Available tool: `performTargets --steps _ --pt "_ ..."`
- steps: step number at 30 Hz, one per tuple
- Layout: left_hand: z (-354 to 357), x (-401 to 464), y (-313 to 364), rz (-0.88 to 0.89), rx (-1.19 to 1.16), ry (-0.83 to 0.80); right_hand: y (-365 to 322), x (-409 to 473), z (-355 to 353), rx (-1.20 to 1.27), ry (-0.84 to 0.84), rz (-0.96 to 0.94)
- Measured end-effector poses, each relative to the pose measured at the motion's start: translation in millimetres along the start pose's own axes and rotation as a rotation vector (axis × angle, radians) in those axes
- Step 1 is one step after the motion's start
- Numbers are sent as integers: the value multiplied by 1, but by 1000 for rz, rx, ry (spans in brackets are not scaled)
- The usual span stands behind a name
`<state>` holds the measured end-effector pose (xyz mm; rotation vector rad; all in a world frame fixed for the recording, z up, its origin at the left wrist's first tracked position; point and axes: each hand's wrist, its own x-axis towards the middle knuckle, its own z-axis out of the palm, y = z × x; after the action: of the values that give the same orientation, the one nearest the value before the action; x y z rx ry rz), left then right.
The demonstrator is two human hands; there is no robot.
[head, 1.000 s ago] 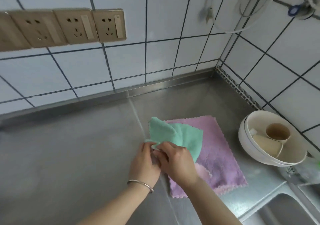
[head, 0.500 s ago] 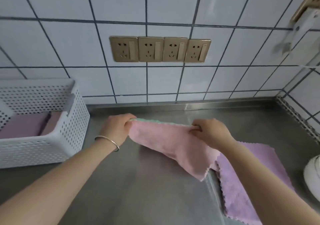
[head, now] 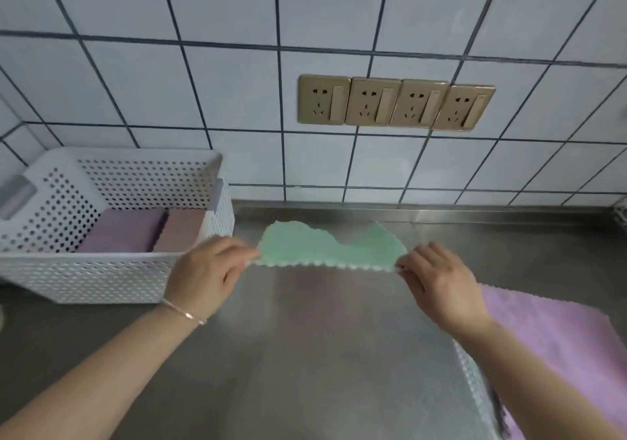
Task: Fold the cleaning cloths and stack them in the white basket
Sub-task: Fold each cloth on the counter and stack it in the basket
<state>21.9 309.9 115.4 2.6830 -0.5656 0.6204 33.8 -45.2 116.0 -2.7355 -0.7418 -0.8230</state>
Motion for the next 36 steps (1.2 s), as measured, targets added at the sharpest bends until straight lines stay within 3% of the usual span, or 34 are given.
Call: performTargets --steps 5,8,10,13,16,18,20,24,26,30,36 --pt "67 -89 -6 8 -63 -243 -19 -74 51 36 -431 -66" --pt "90 -127 -2 -4 -83 -314 -35 -111 76 3 -787 15" --pt "97 -145 -2 -8 -87 -401 -42 -127 87 55 -912 58" --pt "96 -157 -3 33 -119 -553 -51 -122 78 101 -949 -22" --pt "93 -161 -1 43 -93 -715 -49 -110 68 185 -1187 32" --pt "91 -149 0 3 -84 -720 -43 -96 71 197 -1186 153" --pt "99 -121 -4 -209 -160 -645 -28 -76 85 185 -1096 378" --pt "135 -41 -24 -959 -445 -441 11 -31 127 206 -837 955" --pt "155 -7 -37 -1235 -572 -335 24 -15 145 230 -756 1163" --pt "185 27 -52 -1252 -504 -357 31 4 174 234 -733 1312" --pt "199 34 -47 -1203 -231 -394 36 10 190 163 -764 1339"
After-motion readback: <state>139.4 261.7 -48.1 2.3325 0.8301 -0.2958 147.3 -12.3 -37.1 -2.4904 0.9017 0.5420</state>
